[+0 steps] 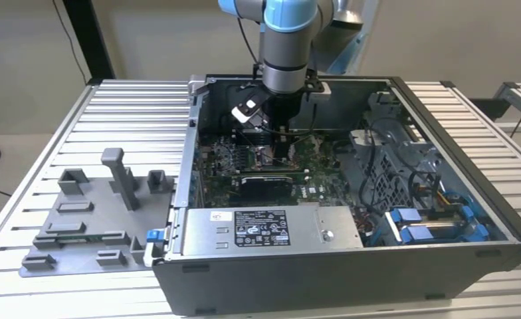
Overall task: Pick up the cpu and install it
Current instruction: 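Place the cpu into insertion slot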
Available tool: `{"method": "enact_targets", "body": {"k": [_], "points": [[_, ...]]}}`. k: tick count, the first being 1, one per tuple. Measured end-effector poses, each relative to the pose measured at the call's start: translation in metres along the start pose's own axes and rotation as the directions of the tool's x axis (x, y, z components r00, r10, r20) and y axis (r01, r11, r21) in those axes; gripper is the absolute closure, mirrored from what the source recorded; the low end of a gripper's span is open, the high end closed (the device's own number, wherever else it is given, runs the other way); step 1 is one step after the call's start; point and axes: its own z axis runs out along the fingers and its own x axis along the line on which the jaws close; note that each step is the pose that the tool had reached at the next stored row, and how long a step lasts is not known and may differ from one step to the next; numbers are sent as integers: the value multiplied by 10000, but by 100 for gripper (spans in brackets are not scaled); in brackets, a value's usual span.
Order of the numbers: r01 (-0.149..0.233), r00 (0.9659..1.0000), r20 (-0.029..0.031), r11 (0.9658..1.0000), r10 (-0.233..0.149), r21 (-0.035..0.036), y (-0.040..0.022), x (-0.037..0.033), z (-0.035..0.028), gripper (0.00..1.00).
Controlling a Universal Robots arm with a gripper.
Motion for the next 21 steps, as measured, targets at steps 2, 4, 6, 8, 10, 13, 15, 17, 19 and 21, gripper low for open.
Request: {"method": "enact_targets", "body": {"k": [2,4,6,8,10,13,15,17,19,21], "points": [[1,10000,2,10000,-1,1,0,0,5,100],[2,10000,4,10000,-2,0,0,0,8,100],[6,10000,5,10000,-6,0,0,0,9,100],[12,10000,12,10000,-12,2,0,0,9,100],[15,10000,19,10000,-15,3,0,-1,9,100],[21,10000,44,10000,-21,9,1,0,11,100],[25,10000,58,10000,-25,16,0,-1,10,100],[28,10000,74,10000,-28,17,0,0,11,100],[34,9999,109,10000,-34,17,0,1,14,100],[42,9998,179,10000,-43,19,-1,2,16,100]]}}
